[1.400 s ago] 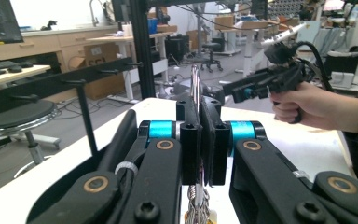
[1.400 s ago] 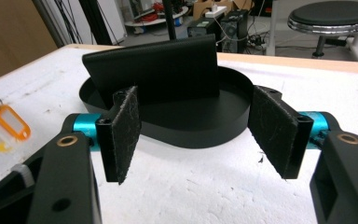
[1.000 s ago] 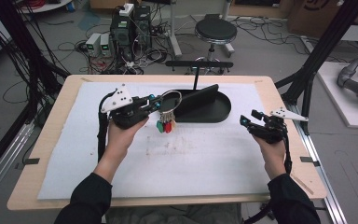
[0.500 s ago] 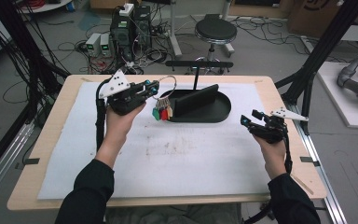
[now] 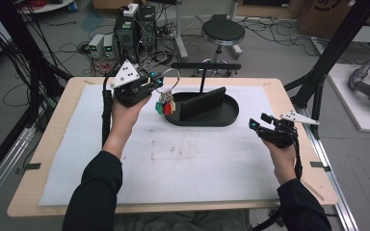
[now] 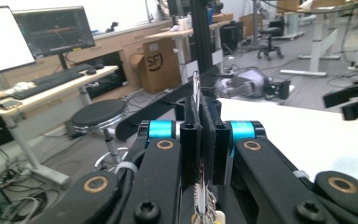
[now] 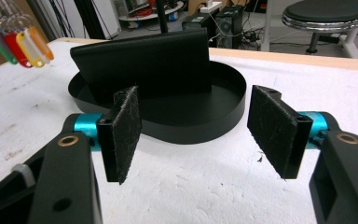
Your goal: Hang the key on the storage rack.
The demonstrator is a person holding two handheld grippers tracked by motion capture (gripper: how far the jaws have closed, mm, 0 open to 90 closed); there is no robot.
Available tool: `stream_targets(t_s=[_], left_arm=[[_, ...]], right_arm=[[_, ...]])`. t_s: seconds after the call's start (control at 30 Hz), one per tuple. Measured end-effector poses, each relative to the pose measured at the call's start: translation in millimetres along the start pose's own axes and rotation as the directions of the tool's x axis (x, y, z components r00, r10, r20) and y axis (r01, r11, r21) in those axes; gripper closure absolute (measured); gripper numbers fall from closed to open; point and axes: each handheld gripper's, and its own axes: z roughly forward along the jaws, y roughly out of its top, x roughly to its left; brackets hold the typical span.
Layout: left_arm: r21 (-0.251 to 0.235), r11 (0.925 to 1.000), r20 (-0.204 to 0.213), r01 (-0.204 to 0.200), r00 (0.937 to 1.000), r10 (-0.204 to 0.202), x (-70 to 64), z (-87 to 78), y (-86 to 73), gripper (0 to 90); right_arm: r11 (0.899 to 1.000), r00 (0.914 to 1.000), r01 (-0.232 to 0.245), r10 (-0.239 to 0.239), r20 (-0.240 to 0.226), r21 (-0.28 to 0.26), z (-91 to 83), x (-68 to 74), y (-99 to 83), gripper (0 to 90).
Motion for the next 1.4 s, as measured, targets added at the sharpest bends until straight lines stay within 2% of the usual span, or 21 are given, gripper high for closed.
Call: stream_targets(t_s=[0.3, 0.47, 0.83, 1.07, 1.13, 1.2, 1.4], left_arm=[[0.019, 0.9997, -0.009, -0.017, 0.9998, 0.017, 7.4, 19.1, -0.7, 86.4], [0.037, 0.9979, -0.022, -0.053, 0.9983, 0.054, 7.4, 31.0, -1.2, 86.3], [0.089, 0.994, -0.044, -0.063, 0.9967, 0.068, 12.8, 52.6, -6.6, 86.3], [0.108, 0.9929, -0.061, -0.051, 0.9965, 0.057, 18.5, 61.9, -13.9, 86.3], [0.111, 0.9933, -0.059, -0.032, 0.9975, 0.039, 19.2, 64.6, -16.9, 86.3], [0.121, 0.992, -0.064, -0.037, 0.997, 0.045, 19.9, 67.2, -19.5, 86.3], [0.135, 0.9907, -0.064, -0.012, 0.9977, 0.02, 23.4, 73.5, -27.7, 86.3]], right_arm=[[1.0, 1.0, 0.0, 0.0, 0.0, -0.003, -0.1, -0.1, 0.1, 35.7], [1.0, 1.0, 0.001, -0.001, -0.001, -0.007, -1.0, -0.3, 0.2, 35.8], [1.0, 1.0, -0.003, 0.003, -0.002, -0.008, -2.2, -0.8, 0.2, 35.8], [1.0, 1.0, -0.004, 0.004, -0.003, -0.008, -2.9, -1.2, 0.2, 35.8], [1.0, 1.0, -0.003, 0.003, -0.002, -0.01, -2.8, -1.2, 0.2, 35.8], [1.0, 1.0, -0.004, 0.003, -0.003, -0.01, -2.7, -1.2, 0.1, 35.8], [1.0, 1.0, -0.005, 0.005, -0.003, -0.01, -3.0, -1.3, 0.1, 35.8]])
